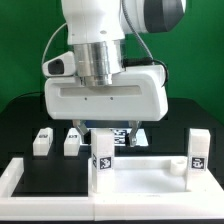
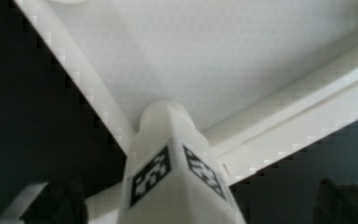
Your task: Assemble desk
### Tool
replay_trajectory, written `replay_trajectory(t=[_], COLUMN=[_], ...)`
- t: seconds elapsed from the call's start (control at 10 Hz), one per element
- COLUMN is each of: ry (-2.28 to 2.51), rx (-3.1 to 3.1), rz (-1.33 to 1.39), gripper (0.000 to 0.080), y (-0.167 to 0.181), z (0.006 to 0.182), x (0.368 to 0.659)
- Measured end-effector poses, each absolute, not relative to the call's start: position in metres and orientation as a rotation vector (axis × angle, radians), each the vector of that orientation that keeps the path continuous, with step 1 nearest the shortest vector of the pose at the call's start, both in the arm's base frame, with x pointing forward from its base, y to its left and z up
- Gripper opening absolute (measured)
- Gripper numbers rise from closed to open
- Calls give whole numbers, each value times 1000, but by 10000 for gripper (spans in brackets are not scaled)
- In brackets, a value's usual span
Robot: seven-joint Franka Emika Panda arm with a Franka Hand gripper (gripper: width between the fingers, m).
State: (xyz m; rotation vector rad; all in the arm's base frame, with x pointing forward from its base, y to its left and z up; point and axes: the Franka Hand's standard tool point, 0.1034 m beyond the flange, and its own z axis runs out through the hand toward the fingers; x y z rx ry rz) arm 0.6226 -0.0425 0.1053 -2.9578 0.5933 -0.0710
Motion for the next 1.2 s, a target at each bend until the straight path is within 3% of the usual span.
replay_trajectory(t=[0.3, 0.5, 0.6, 0.7, 0.9, 1.2], ry=[-170, -262, -247, -236, -61, 504], rx=[-3044, -3045, -3047, -3047, -3057, -3016], rz=[-81, -61, -59, -58, -54, -36], gripper=[648, 648, 532, 532, 290, 290], y=[-51, -48, -48, -48, -50, -51], z=[108, 106, 105, 105, 105, 105], x=[633, 633, 633, 633, 633, 634])
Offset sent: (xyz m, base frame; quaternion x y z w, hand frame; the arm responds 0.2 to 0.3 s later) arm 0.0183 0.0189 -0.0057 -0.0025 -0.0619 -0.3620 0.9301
